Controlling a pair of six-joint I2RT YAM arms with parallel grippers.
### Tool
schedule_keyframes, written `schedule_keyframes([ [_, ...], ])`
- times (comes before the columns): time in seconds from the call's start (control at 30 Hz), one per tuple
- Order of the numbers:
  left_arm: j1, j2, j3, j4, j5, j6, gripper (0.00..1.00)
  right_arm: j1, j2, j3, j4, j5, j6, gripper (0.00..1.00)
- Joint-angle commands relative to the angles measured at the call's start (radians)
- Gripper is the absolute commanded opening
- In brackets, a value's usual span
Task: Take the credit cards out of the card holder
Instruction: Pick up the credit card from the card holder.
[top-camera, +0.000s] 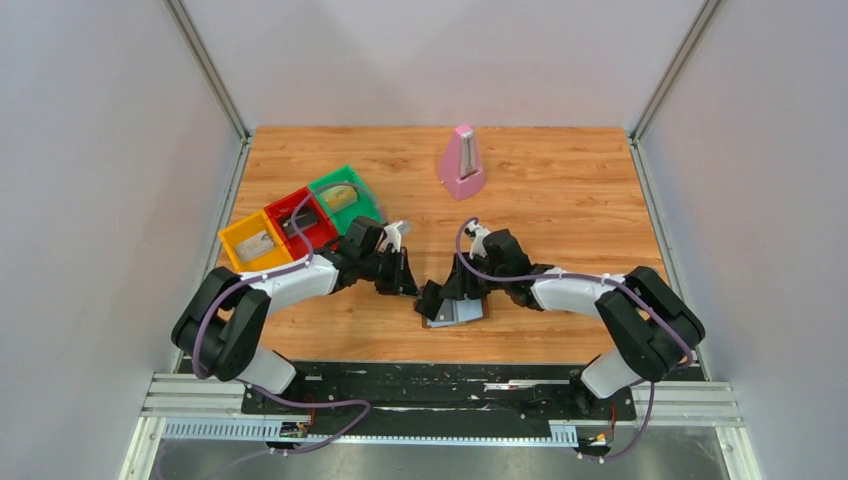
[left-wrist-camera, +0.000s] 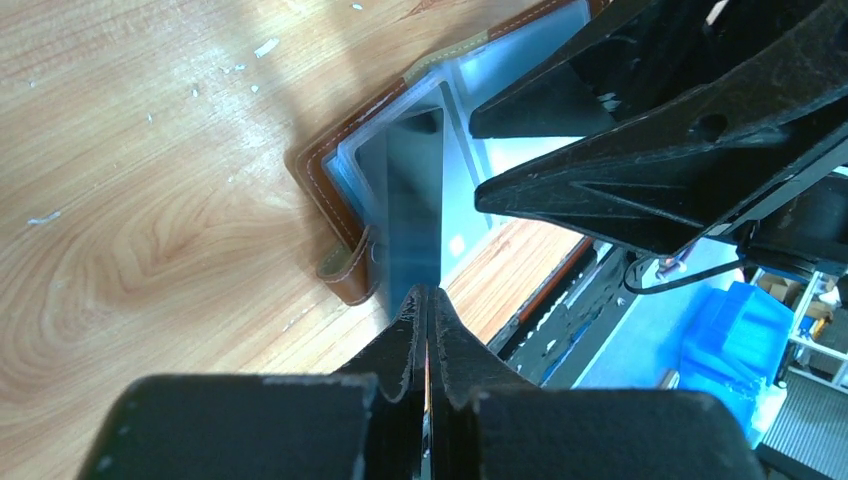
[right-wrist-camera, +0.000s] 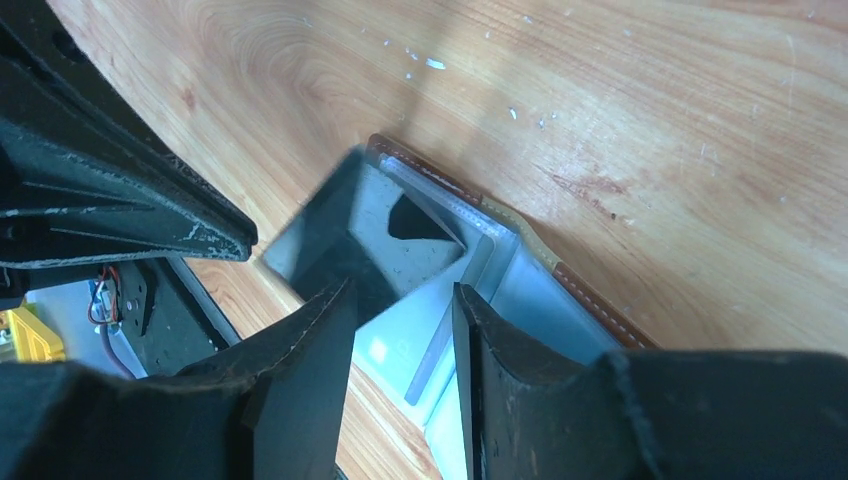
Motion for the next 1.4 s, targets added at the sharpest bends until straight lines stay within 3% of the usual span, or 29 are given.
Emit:
schedule_keyframes([
  [0.0,-0.005,-0.079,0.043,-0.033,-0.032,-0.030,0.00,0.004,-0.115,0.045,-0.032,0.040,-0.105,0.42],
  [0.2,-0.005,-0.145,0.045,-0.021,-0.063,-0.126,0.00,0.092,-0.233,0.030,-0.038,0.181,-0.294,0.44],
  [0.33,-0.005,-0.122,0.078,-0.111,-0.133,-0.087,0.00,0.126,-0.207,0.063,-0.091,0.237,-0.221,0.45],
  [0.4,-0.005,-0.104,0.072,-0.111,-0.128,-0.072,0.06,0.126,-0.162,0.103,-0.138,0.233,-0.153,0.45],
  [0.5,-0.005,-0.100,0.046,-0.105,-0.134,-0.073,0.25,0.127,-0.106,0.123,-0.142,0.216,-0.116,0.45],
  [0.6,-0.005,-0.104,0.012,-0.099,-0.147,-0.071,0.30,0.127,-0.076,0.128,-0.137,0.210,-0.102,0.43],
  [0.9,-0.004,-0.034,-0.097,0.061,-0.056,-0.119,0.34,0.127,0.013,0.125,-0.090,0.185,-0.061,0.38],
  [1.37,-0.004,0.053,-0.128,0.220,0.036,-0.162,0.34,0.126,0.070,0.104,-0.068,0.182,-0.015,0.36],
])
